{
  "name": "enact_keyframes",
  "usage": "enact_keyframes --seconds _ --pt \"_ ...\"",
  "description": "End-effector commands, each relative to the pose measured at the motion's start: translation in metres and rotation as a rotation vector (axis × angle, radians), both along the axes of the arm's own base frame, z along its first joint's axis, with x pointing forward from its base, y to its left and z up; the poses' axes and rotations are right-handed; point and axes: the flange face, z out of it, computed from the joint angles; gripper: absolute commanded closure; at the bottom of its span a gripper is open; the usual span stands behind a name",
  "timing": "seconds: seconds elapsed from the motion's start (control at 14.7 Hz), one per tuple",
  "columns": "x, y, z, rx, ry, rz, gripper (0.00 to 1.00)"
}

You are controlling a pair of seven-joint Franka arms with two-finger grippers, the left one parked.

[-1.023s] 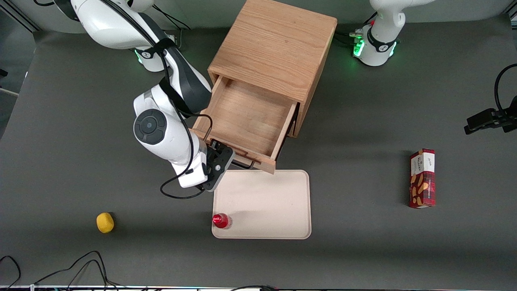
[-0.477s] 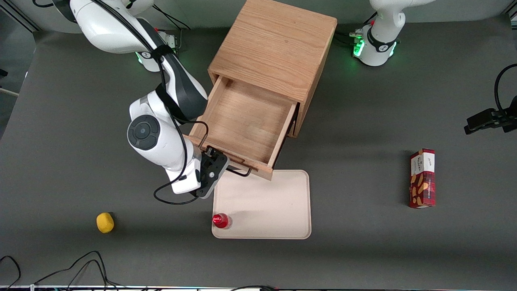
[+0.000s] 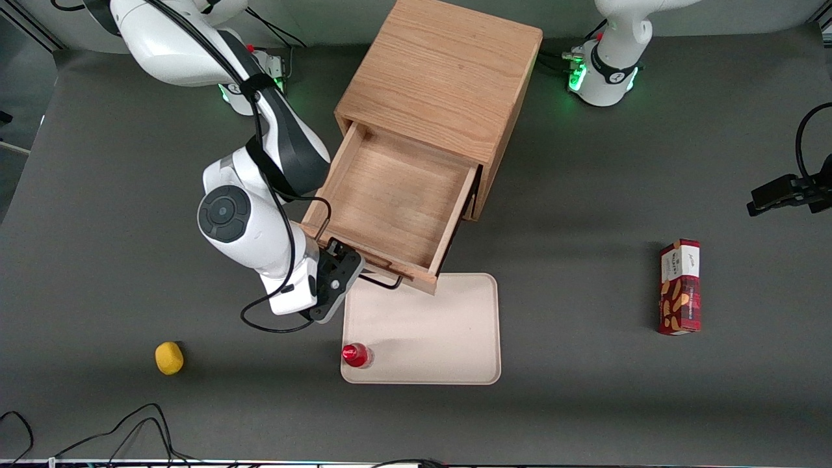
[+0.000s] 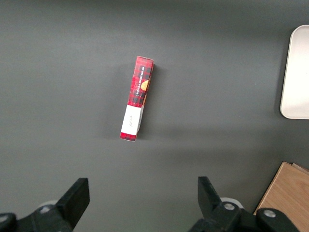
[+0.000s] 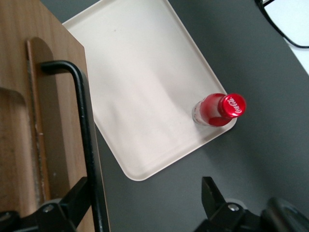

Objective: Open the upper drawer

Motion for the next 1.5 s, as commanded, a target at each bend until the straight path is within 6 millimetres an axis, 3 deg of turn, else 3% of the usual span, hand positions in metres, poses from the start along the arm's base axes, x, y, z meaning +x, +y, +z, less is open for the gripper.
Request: enact_keyframes --seconds 0.0,0.2,0.41,0.48,0.68,0.82,1.02,1.16,1.43 --pt "-0.004 -0.001 0.031 0.018 -0.010 0.021 0.00" --pt "-0.011 -0.012 0.076 -0.003 -0.085 0.031 0.00" --pt "-0.025 -0.071 0.114 0.008 -0.105 -0.055 0.00" --pt "-0.026 -0.100 0.114 0.013 -0.124 -0.099 0.00" --pt "-0.050 -0.158 0.109 0.072 -0.218 -0.236 0.00" --pt "-0.057 -0.170 0.112 0.090 -0.230 -0.308 0.00" --pt "-0.075 -0.176 0.146 0.089 -0.164 -0.429 0.00" --pt "-0.081 -0.204 0.172 0.014 -0.112 -0.505 0.00" --pt "-0.108 -0.252 0.195 -0.037 0.046 -0.849 0.00"
